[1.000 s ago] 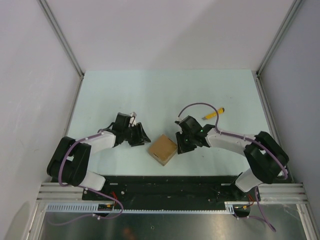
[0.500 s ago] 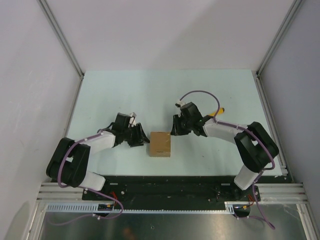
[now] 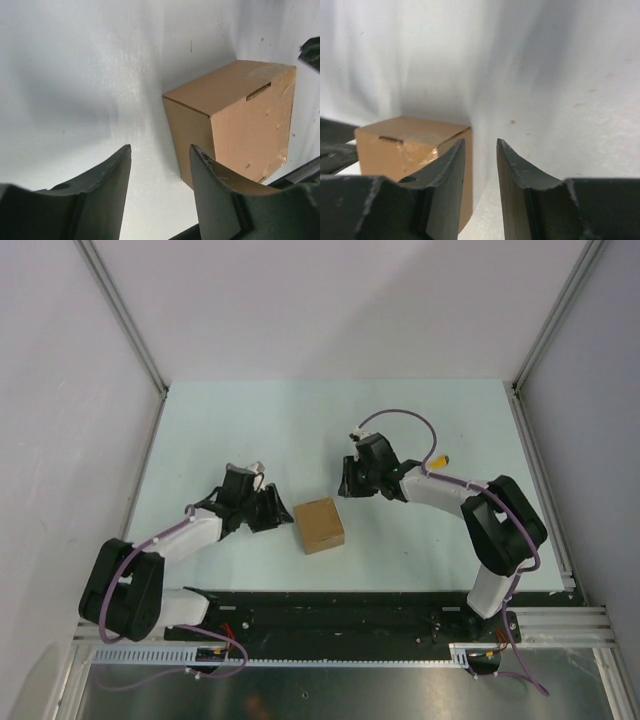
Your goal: Unpack the express box
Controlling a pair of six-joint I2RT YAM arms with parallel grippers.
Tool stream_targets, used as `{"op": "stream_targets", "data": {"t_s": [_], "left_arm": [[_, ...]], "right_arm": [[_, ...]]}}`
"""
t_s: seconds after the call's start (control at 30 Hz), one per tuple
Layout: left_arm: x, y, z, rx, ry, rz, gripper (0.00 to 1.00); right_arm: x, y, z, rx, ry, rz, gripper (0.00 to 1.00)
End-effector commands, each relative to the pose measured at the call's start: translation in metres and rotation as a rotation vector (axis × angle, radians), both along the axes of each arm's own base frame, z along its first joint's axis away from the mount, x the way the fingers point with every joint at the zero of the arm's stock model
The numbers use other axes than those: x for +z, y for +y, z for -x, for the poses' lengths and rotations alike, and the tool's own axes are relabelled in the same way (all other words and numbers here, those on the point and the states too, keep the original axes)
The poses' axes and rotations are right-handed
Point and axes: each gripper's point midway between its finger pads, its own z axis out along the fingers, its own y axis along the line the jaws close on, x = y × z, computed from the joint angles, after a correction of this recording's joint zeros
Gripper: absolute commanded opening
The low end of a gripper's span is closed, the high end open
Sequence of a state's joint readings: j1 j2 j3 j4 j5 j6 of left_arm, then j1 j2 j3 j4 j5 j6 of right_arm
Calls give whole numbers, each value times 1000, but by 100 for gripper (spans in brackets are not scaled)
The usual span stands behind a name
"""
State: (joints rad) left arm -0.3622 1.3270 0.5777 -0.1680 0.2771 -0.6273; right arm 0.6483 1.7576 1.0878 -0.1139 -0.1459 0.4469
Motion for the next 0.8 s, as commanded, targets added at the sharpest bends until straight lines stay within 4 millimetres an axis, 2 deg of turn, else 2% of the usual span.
{"op": "stream_targets", "data": {"t_s": [0.0,0.03,0.07,0.13,0.2,0.27,0.33,0.37,0.4,0.5,0.6,0.7,0.73,0.77], "left_arm": [[22,18,-15,53,-105,-88,57],[26,21,-18,62,-124,-104,59],[34,25,-21,73,-154,-119,63],[49,35,-33,113,-203,-163,68],[71,46,-47,164,-273,-201,85],[91,51,-55,196,-329,-213,99],[116,58,-68,228,-401,-233,99],[124,60,-72,241,-425,-240,99],[141,62,-78,256,-466,-234,100],[167,68,-88,279,-525,-240,100],[183,64,-94,252,-562,-226,100],[185,56,-96,211,-560,-208,100],[185,54,-97,200,-559,-204,99],[183,51,-98,190,-550,-198,100]], "right_arm": [[38,-50,-43,-275,-89,74,38],[42,-62,-47,-327,-94,88,45],[41,-77,-47,-387,-78,118,48],[46,-113,-57,-558,-80,147,59],[44,-142,-57,-670,-58,190,66],[39,-171,-59,-760,-34,226,77],[34,-186,-63,-821,-11,227,86],[32,-200,-67,-865,3,222,86],[28,-203,-68,-877,23,213,86],[21,-219,-76,-958,55,184,86],[18,-230,-86,-1029,48,179,84],[7,-240,-95,-1087,51,193,80],[10,-241,-102,-1105,43,188,79],[-1,-244,-100,-1118,69,219,78]]}}
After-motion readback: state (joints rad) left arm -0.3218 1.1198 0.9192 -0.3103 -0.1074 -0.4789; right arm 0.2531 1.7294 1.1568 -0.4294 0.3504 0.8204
